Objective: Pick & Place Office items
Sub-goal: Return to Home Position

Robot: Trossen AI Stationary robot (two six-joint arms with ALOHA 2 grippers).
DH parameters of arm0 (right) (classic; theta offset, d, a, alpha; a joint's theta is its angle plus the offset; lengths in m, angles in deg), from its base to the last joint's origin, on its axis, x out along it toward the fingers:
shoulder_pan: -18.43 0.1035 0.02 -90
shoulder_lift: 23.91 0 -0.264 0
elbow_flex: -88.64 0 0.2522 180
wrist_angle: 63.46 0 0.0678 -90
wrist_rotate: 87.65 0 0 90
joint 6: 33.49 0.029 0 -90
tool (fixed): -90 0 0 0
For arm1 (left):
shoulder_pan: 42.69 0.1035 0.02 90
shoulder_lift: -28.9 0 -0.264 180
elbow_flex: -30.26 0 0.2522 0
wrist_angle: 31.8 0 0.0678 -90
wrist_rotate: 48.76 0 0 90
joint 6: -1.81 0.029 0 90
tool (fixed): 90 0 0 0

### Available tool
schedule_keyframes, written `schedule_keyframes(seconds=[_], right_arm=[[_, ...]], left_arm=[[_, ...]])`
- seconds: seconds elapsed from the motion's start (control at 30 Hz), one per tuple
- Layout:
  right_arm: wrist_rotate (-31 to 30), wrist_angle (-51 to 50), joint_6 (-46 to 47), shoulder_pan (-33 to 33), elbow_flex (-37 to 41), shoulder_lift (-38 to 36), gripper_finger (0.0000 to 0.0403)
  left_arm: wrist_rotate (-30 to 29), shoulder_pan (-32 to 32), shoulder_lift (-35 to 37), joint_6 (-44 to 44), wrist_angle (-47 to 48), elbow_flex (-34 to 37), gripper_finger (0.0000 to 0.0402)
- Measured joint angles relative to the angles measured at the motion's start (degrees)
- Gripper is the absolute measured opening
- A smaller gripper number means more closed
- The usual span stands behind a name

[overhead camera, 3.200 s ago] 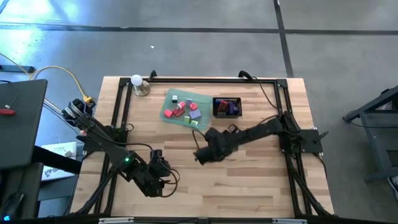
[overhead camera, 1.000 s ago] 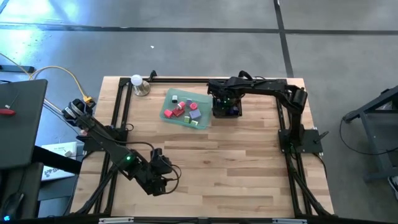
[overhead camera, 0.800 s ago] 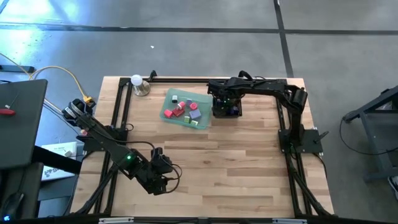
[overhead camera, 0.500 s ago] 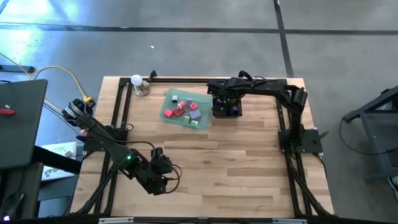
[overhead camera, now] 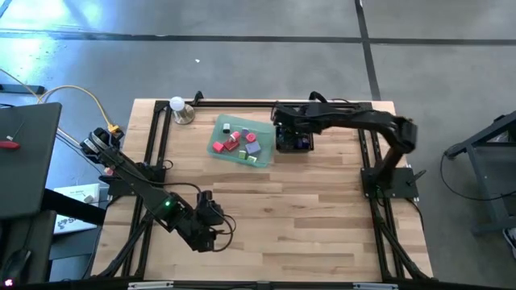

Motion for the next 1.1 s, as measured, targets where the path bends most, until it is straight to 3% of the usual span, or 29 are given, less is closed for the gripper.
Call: schedule_keyframes(seconds=[0.17,0.3,0.43,0.57,0.73,0.93,1.1], right_arm=[[-3.4,-0.1,3.3,5.0,0.0,-8.1,0.0212],[-2.3,-0.4,4.0,10.5,0.0,-12.9,0.0211],[-2.1,-0.7,3.2,16.5,0.0,-15.5,0.0211],[-6.2,-2.0,4.6,21.7,0.0,-16.6,0.0202],[-9.3,-3.7,7.6,27.5,0.0,-16.9,0.0143],[-14.7,-7.8,11.9,34.4,0.0,-16.9,0.0025],[-16.5,-10.6,13.7,38.8,0.0,-16.9,0.0004]], left_arm=[[-0.6,3.6,1.1,1.8,0.3,0.0,0.0258],[-0.8,5.4,1.6,1.8,2.3,0.0,0.0258],[-0.8,5.1,1.6,1.8,5.4,0.0,0.0258],[-2.7,3.9,1.9,1.8,7.3,0.0,0.0251],[-4.2,3.2,4.4,1.8,5.9,0.0,0.0219],[-4.0,4.0,7.6,4.7,5.2,0.0,0.0162],[-3.0,5.7,10.1,9.0,5.7,0.0,0.0103]])
